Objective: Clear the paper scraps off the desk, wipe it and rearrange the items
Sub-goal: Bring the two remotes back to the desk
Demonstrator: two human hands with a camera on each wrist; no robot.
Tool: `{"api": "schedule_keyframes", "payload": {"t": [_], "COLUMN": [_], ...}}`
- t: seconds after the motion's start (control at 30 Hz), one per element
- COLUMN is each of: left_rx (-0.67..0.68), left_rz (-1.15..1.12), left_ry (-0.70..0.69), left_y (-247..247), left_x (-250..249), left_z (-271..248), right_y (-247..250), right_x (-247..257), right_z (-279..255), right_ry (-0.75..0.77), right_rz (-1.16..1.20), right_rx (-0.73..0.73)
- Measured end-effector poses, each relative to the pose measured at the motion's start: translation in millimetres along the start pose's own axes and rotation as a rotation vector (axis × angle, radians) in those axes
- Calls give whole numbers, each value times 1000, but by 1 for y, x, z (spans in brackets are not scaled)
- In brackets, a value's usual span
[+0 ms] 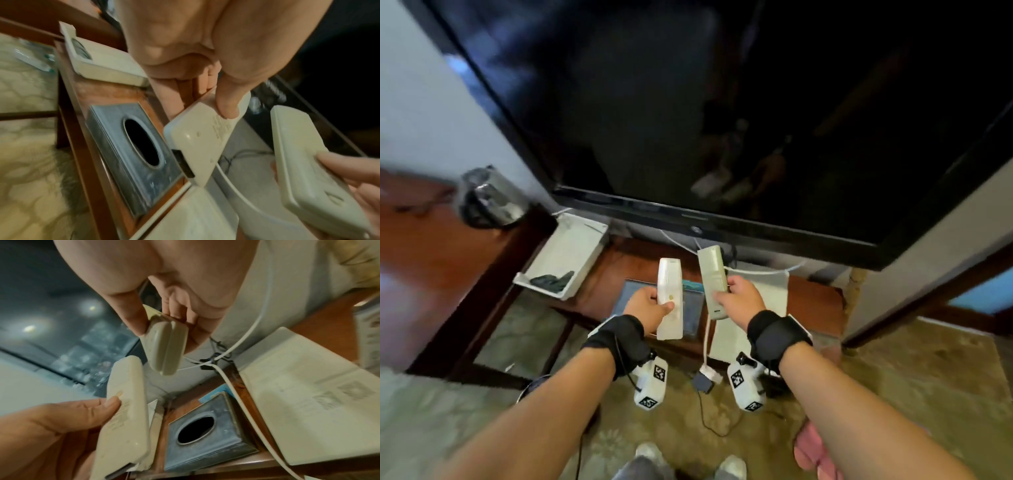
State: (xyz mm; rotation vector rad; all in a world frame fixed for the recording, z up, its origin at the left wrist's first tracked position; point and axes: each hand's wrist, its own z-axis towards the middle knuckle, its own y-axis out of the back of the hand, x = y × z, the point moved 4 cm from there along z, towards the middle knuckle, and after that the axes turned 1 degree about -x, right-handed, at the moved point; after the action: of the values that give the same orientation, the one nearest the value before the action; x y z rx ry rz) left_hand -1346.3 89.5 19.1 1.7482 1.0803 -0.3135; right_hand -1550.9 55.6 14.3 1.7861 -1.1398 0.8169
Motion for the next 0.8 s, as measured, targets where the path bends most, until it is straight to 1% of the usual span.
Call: {"api": "schedule_keyframes", "payload": {"t": [0.13,0.2,0.27,0.37,0.53,0.67,0.8], "left_rx": [-131,-177,-216,-308,-414,-494,-562], "left_rz": [-83,-137,-144,-213,-223,-256,-353], "left_ry": [29,37,36,69,158,230,280], "left_y": [81,119,158,215,300,356,403], "left_x": [34,55,80,129,223,292,346], "left_z": [-28,-40,-55,-80,-133,-167,-187], "right_y": [-53,-87,-126,-193,-306,-392,-464], "right_x": [51,77,102,131,169,189,218], "right_z": [-9,-18,-32,-56,-101,-119,-156], "right_ry": [96,143,185,239,281,324,337], "right_rz": [-98,-137,-178,-205,-253,-261,-288], "right_rx": [91,134,181,250,352,421,528]}}
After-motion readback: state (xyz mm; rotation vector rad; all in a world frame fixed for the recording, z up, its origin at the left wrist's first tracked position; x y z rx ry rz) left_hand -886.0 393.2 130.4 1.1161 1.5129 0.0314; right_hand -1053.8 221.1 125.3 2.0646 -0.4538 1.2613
